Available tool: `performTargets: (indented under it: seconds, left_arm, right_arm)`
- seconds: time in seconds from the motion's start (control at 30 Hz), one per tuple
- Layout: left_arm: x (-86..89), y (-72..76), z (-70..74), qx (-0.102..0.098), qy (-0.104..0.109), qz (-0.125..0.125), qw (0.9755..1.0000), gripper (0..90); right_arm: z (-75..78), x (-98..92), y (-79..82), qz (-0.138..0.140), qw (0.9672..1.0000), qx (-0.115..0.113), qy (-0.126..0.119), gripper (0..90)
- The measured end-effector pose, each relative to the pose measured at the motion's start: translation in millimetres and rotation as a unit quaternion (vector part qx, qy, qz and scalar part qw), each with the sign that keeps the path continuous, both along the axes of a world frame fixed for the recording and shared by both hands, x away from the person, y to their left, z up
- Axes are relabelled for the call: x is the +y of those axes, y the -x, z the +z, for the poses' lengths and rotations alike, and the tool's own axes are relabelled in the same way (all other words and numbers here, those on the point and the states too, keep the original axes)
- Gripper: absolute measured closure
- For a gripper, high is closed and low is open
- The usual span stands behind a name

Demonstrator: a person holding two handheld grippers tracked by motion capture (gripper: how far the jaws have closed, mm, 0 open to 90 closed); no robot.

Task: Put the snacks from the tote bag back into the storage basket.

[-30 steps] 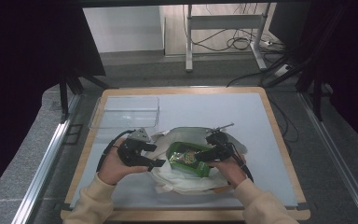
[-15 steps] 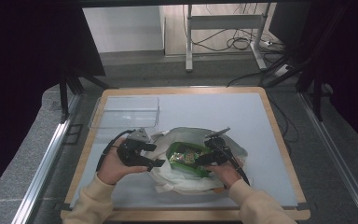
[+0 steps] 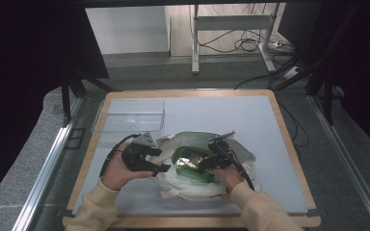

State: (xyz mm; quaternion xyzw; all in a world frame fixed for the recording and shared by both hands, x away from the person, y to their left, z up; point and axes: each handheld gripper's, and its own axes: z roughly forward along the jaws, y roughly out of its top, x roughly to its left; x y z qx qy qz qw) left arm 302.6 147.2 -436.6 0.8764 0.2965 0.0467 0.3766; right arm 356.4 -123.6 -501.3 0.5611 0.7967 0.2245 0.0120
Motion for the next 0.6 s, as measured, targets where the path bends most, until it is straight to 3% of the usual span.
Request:
performTargets:
  seconds: [0.37,0.6]
  left_arm:
    - [1.1,-0.7,-0.9,-0.002,-0.001,0.001,1.0000,32.7]
    - [1.7,-1.1,-0.5,-0.003,0.002,-0.001,1.0000,32.7]
  right_arm:
    - [-1.7,-7.4,-5.1,0.006,0.9985,0.015,-0.052,74.3]
    - [0.9,-11.7,-6.8,-0.002,0.9973,0.015,-0.072,83.9]
